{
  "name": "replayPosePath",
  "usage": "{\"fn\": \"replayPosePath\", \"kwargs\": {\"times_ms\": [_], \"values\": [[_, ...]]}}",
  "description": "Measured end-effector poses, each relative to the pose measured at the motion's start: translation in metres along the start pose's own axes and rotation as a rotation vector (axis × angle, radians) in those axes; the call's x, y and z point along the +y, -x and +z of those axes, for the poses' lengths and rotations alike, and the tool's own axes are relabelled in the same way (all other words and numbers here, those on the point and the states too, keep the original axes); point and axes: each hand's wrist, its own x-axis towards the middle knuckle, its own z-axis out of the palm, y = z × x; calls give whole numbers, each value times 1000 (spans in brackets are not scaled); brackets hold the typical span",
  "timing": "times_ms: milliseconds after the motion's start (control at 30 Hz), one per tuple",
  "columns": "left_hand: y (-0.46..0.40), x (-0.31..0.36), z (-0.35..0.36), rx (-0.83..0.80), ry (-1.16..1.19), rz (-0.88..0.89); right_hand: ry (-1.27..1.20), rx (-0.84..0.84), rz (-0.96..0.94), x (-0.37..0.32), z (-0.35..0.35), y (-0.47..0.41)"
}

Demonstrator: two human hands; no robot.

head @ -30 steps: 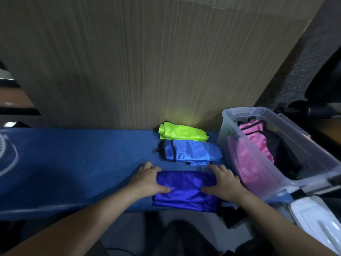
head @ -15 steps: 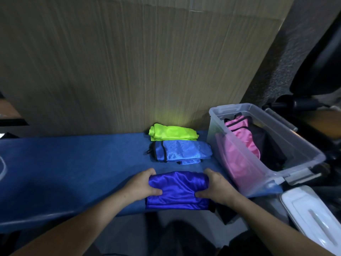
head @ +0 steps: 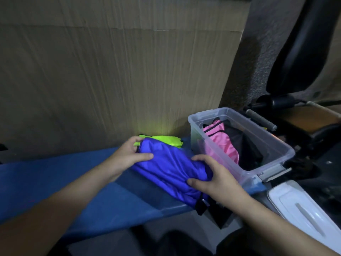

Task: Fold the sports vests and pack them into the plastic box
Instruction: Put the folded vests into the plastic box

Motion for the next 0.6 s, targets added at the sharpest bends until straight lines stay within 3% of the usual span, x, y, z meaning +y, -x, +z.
{"fn": "replayPosePath", "kwargs": {"times_ms": [333,600], "values": [[-81,118,82,-67,-120,173,-19,244,37,-12,-113,-14],[-153,138,149,-138,-298,169,56,241,163,24,-161,-36]]}}
